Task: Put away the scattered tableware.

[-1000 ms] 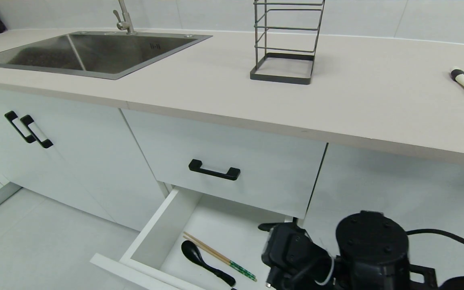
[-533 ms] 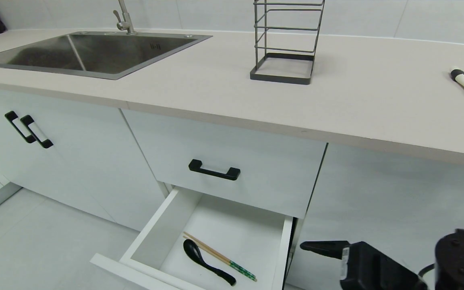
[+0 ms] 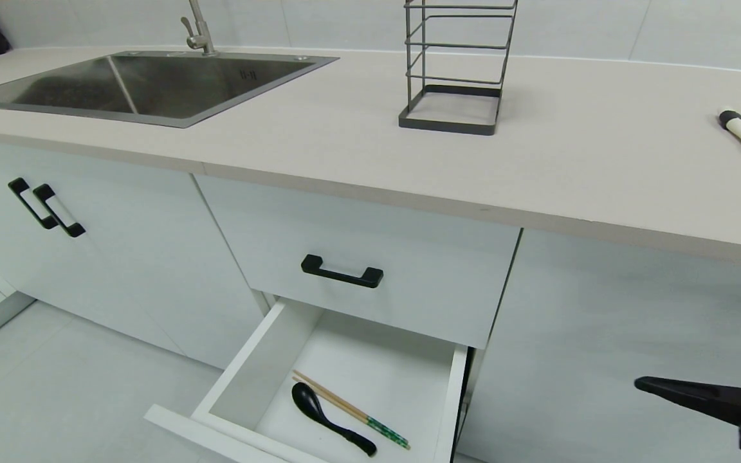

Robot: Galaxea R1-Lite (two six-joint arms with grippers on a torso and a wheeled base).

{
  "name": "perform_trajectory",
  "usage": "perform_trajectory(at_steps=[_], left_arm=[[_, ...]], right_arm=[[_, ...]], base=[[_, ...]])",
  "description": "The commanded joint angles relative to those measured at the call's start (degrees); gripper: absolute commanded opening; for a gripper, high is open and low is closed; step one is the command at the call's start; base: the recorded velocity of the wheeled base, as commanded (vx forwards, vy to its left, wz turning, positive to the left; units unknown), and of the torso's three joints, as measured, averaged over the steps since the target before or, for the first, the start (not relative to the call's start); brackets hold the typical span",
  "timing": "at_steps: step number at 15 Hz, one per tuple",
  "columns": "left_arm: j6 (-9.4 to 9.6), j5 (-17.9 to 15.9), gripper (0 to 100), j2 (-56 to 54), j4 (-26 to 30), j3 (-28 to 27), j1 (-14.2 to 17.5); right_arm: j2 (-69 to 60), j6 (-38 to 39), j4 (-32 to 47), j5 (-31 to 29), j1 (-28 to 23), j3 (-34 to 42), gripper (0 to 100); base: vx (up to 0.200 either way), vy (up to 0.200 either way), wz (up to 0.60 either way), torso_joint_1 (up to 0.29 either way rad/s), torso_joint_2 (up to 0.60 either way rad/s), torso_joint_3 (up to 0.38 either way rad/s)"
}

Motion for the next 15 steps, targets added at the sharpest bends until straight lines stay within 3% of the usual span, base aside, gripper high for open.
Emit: perform_trajectory(at_steps=[1,3,5,10,11,15], left_arm=[[0.51,-0.1,100,0.0,-0.1,0.0,0.0],[1.12,-0.1,100,0.0,-0.1,0.0,-0.2],[0.07,-0.1,100,0.0,-0.1,0.0,-0.1],[0.07,-0.1,100,0.0,-0.1,0.0,-0.1],[0.07,-0.1,100,0.0,-0.1,0.0,-0.1],[-0.02,-1.1,100,0.0,-0.3,0.0,-0.1]], right_arm=[[-17.3,0.0,6.1,0.6,-6.1,5.6,100],[-24.5,0.1,10.8,0.5,-10.7,5.6,100],[-33.3,1.8,14.8,0.7,-23.9,5.3,100],[-51.7,2.1,26.7,3.8,-39.1,4.6,100],[-54.5,2.1,29.1,4.4,-41.2,5.7,100],[-55.3,2.6,33.8,3.3,-41.3,7.1,100]], base=[[0.0,0.0,0.0,0.0,0.0,0.0],[0.0,0.0,0.0,0.0,0.0,0.0],[0.0,0.0,0.0,0.0,0.0,0.0],[0.0,0.0,0.0,0.0,0.0,0.0],[0.0,0.0,0.0,0.0,0.0,0.0],[0.0,0.0,0.0,0.0,0.0,0.0]])
